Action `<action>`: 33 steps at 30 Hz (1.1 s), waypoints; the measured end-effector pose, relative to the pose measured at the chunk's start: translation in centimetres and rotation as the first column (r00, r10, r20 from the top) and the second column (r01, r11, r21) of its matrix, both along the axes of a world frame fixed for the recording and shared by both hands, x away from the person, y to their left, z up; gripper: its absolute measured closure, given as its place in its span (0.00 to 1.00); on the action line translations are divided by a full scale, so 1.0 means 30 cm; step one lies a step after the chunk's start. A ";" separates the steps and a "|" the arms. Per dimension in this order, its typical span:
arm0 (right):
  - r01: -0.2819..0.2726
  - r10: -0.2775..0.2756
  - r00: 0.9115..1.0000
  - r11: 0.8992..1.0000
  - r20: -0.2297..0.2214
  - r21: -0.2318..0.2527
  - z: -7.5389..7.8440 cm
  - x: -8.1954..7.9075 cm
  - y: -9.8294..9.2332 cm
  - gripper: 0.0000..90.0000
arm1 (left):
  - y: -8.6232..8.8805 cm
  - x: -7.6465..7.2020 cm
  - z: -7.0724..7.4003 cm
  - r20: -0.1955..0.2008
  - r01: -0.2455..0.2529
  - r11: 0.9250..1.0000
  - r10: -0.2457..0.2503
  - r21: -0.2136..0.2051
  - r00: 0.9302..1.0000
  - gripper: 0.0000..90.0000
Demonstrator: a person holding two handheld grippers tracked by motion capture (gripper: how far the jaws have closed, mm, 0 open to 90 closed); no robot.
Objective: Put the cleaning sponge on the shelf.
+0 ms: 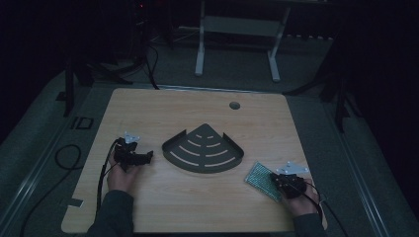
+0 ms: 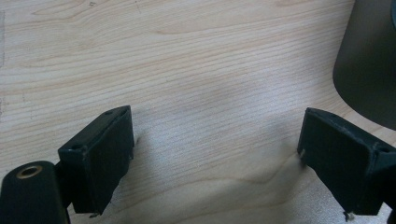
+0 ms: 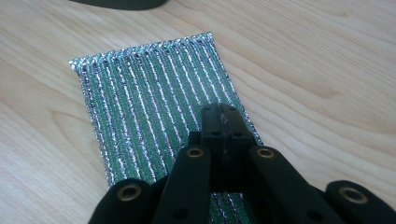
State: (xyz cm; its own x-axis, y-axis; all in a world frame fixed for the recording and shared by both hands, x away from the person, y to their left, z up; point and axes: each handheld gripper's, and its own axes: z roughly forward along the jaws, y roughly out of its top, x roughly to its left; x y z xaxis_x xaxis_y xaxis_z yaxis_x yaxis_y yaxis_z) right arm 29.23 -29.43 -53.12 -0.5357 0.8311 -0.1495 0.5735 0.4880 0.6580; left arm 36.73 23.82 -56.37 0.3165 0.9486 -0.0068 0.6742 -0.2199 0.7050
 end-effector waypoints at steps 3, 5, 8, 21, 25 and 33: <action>0.024 -0.024 1.000 1.000 0.003 0.002 0.000 -0.008 -0.009 1.00 | 0.000 0.000 0.000 0.000 0.000 1.000 0.000 0.000 1.000 0.13; 0.028 -0.028 1.000 0.999 0.001 0.016 0.000 -0.018 -0.020 1.00 | 0.000 0.000 0.000 -0.001 0.000 1.000 0.000 0.000 1.000 0.13; 0.027 -0.027 1.000 0.999 0.005 0.031 0.007 -0.025 -0.023 0.97 | 0.000 0.000 0.000 -0.001 0.000 1.000 0.000 0.000 1.000 0.13; 0.062 -0.056 0.995 0.995 -0.083 0.076 0.053 0.070 -0.061 0.83 | -0.001 0.001 0.000 -0.001 -0.002 1.000 0.002 0.000 1.000 0.12; 0.040 -0.029 0.989 0.997 -0.147 0.068 0.061 0.105 -0.069 0.80 | -0.001 0.001 0.000 -0.001 -0.002 1.000 0.002 0.000 1.000 0.12; 0.001 0.012 0.971 0.999 -0.240 0.052 0.067 0.154 -0.083 0.79 | -0.001 0.001 0.000 -0.001 -0.001 1.000 0.001 0.000 1.000 0.12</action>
